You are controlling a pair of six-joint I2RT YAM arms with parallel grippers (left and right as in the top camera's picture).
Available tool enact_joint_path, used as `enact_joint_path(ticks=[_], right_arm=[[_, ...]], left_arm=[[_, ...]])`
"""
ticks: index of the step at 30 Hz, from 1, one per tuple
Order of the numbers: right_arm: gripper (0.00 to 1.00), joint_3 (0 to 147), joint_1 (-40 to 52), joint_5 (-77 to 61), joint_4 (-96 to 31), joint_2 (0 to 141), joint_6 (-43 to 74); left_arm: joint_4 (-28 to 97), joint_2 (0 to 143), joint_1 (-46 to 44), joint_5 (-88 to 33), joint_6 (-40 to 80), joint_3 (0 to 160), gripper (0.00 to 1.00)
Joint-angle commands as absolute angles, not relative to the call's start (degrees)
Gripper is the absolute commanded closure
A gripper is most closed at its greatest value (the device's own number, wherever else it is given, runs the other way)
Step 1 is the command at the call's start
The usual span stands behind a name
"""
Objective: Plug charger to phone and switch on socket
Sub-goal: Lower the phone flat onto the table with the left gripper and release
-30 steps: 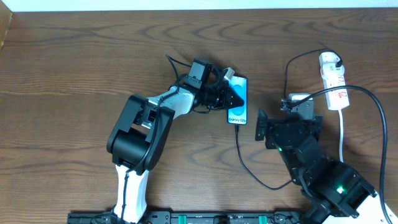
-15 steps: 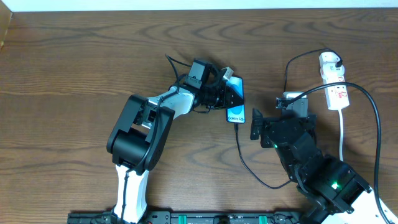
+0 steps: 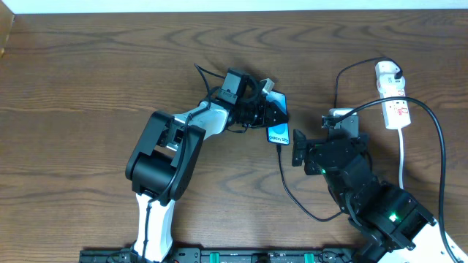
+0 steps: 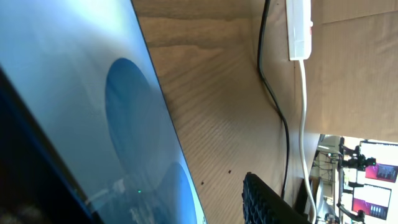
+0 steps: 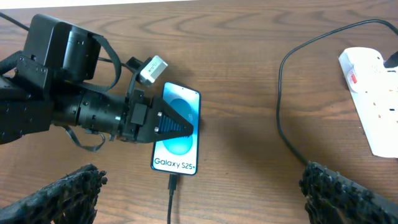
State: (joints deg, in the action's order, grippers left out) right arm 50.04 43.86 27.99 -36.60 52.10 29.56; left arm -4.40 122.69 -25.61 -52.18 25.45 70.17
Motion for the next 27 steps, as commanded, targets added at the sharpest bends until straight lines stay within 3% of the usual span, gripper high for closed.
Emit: enact_joint_path(ticks=[1,6,27], right_arm=[[0.01,50.6,43.8,27.9,-36.5,52.1,30.4],[0.01,50.6,43.8,27.8,-36.4,52.1,30.4],[0.01,50.6,43.8,25.8,-36.4,52.1,30.4]], left_arm=[[-4.6,122.5,-25.3,-50.3,24.7,71.1,0.53],[-4.6,122.5,-25.3,-46.4,24.6,71.1,0.46],[-2.4,122.5,-25.3,-42.3,24.0,71.1,0.38]])
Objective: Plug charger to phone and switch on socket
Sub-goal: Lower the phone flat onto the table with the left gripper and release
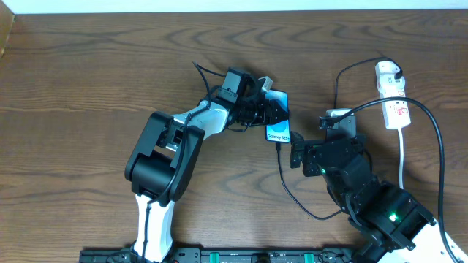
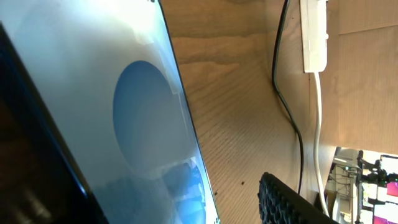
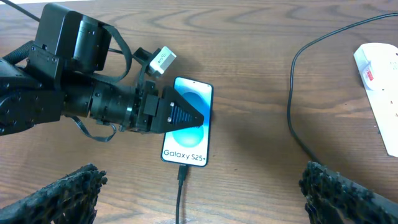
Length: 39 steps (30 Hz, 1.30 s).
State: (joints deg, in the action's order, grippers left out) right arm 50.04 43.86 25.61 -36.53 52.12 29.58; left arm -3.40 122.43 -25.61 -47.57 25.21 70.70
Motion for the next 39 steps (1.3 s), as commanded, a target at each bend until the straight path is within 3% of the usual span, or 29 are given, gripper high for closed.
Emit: enact_joint_path(ticks=[1,20,23,39], right_arm=[[0.01,50.6,43.8,25.7,-36.4,52.1,30.4],[0.01,50.6,43.8,24.6,-36.4,52.2,30.4],[0.01,50.6,43.8,24.6,-36.4,52.2,30.4],[0.01,50.6,43.8,20.1,-35.3,55.5,30.4]], left_arm=[[-2.4,122.5,-25.3,-42.3,24.0,71.1,0.38],[-1.3,122.5,-25.3,-37.8,24.0,71.1,0.37],[-1.3,122.5,-25.3,-37.9,23.5,71.1,0.29],[0.4,122.5,-25.3,-30.1,20.1,71.1,0.28]])
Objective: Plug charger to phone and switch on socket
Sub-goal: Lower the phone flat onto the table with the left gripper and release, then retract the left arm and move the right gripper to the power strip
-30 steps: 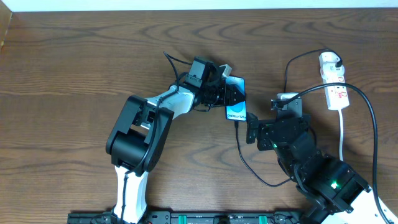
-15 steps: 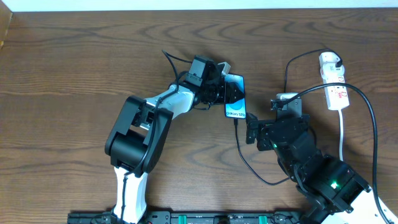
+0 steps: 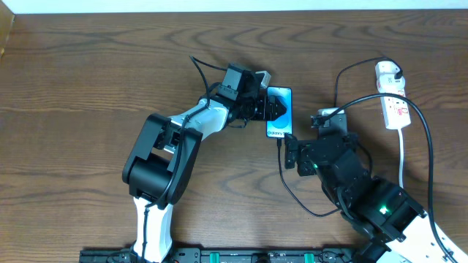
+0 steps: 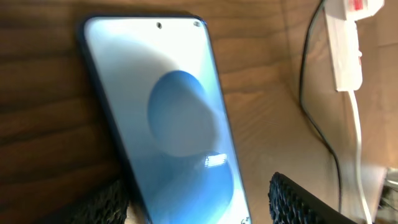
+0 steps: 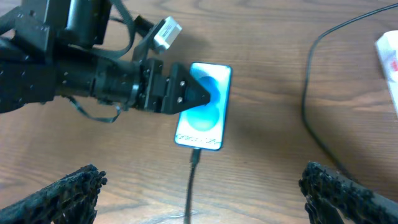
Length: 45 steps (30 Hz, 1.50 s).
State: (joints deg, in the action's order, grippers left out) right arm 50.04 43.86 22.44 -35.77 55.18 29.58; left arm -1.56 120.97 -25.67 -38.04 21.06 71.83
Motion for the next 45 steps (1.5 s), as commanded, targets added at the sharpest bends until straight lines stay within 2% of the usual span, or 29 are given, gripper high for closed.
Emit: enact_joint_path(ticks=[1,9,15,28,29,30,33,36,38,45], right_arm=[[0.01,50.6,43.8,19.7,-35.2,55.6,30.4],[0.01,50.6,43.8,19.0,-34.9,55.8,30.4],[0.01,50.6,43.8,16.3,-34.9,55.8,30.4],[0.02,50.6,43.8,13.8,-29.9,58.1,30.4],[0.07,50.6,43.8,14.4,-28.9,59.1,30.4],[0.18,50.6,43.8,15.0,-27.8,60.3,30.4],[0.6,50.6,43.8,16.4,-24.5,65.1,30.4],[0.91,50.6,43.8,17.8,-21.9,70.8,30.4],[0.99,50.6,43.7,18.1,-21.3,73.6,30.4],[0.99,50.6,38.7,18.1,-24.0,77.3,30.4]], left_arm=[[0.6,122.5,-25.3,-29.9,20.1,71.1,0.28],[3.2,122.4,-25.1,-23.3,20.1,71.1,0.28],[6.5,119.6,-20.7,-20.3,19.9,71.1,0.28],[27.6,92.0,-3.2,-19.8,7.3,71.1,0.27],[29.0,89.5,-2.2,-19.8,7.2,71.1,0.27],[30.3,87.2,-1.3,-19.8,7.3,71.1,0.27],[34.6,79.3,1.0,-19.8,7.1,71.1,0.27],[38.3,71.9,2.2,-17.9,7.1,71.1,0.27],[40.7,67.6,2.2,-14.8,7.1,71.1,0.27],[51.8,53.8,2.2,-8.4,7.1,71.1,0.27]])
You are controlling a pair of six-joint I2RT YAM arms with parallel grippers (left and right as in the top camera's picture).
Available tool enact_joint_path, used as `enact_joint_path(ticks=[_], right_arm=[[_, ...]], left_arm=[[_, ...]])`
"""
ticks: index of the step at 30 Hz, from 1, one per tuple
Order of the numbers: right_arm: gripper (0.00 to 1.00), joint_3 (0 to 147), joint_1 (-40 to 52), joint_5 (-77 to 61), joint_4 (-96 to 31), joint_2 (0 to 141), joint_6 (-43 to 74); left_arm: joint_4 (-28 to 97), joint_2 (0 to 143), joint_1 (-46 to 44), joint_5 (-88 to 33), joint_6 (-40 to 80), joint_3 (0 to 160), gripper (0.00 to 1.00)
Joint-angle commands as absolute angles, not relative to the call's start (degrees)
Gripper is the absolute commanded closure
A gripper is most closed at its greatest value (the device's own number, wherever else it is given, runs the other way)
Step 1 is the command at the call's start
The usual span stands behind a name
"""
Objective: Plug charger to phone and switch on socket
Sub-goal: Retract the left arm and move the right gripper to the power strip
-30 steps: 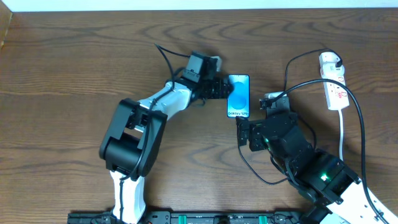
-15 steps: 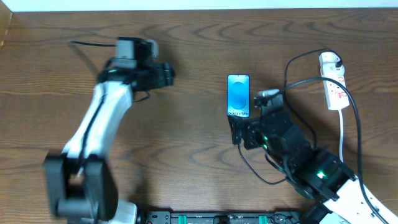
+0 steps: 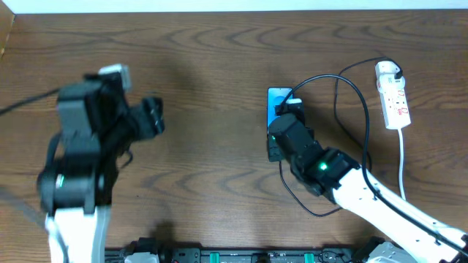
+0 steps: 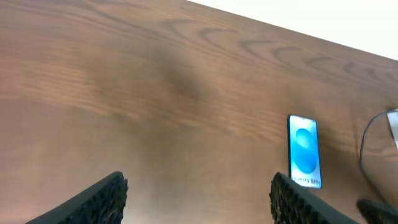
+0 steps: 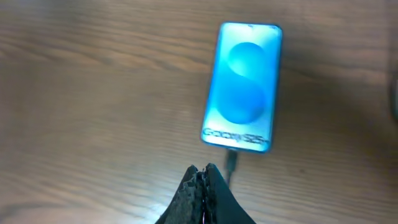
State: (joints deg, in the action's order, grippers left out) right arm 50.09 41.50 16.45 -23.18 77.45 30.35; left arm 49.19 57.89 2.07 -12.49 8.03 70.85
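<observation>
The blue-screened phone (image 5: 244,87) lies flat on the wooden table, and the black charger plug (image 5: 230,163) sits in its bottom end. My right gripper (image 5: 202,169) is shut and empty, its tips just short of that plug. From overhead, the right gripper (image 3: 281,133) covers the lower half of the phone (image 3: 276,98). My left gripper (image 3: 152,117) is far to the left, open and empty; its view shows the left gripper (image 4: 199,180) with the phone (image 4: 304,151) far ahead. The white socket strip (image 3: 391,95) lies at the far right.
The black charger cable (image 3: 305,208) loops on the table beside and in front of the right arm and runs up to the socket strip. A white lead (image 3: 403,157) trails from the strip toward the front edge. The wooden table (image 3: 212,66) stretches between the arms.
My left arm has left the phone and now sits far to the left with its gripper open. My right gripper, open before, is shut and has come close to the phone's bottom end.
At first my left gripper was at the slanted phone's edge, with the cable plugged in and the right gripper open nearby. The phone then stood straighter each moment. Now it lies alone, the left arm is away, and the right gripper is shut near the plug.
</observation>
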Motion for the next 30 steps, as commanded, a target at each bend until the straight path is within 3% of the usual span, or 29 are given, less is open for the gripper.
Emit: enact_joint_path(ticks=[1,9,17,30], right_arm=[[0.99,50.6,36.8,18.2,-24.7,77.3,30.4],[0.99,50.7,16.8,17.1,-28.7,77.3,30.4],[0.99,54.4,-2.4,7.3,-30.5,77.3,31.4],[0.99,68.8,-18.0,5.6,-41.6,85.8,31.4]], left_arm=[[53.5,52.0,2.2,-8.1,7.1,71.1,0.27],[65.8,44.0,2.2,-8.1,7.1,71.1,0.27],[70.8,43.4,2.2,-8.1,7.1,71.1,0.26],[71.0,42.3,2.2,-8.1,7.1,71.1,0.26]])
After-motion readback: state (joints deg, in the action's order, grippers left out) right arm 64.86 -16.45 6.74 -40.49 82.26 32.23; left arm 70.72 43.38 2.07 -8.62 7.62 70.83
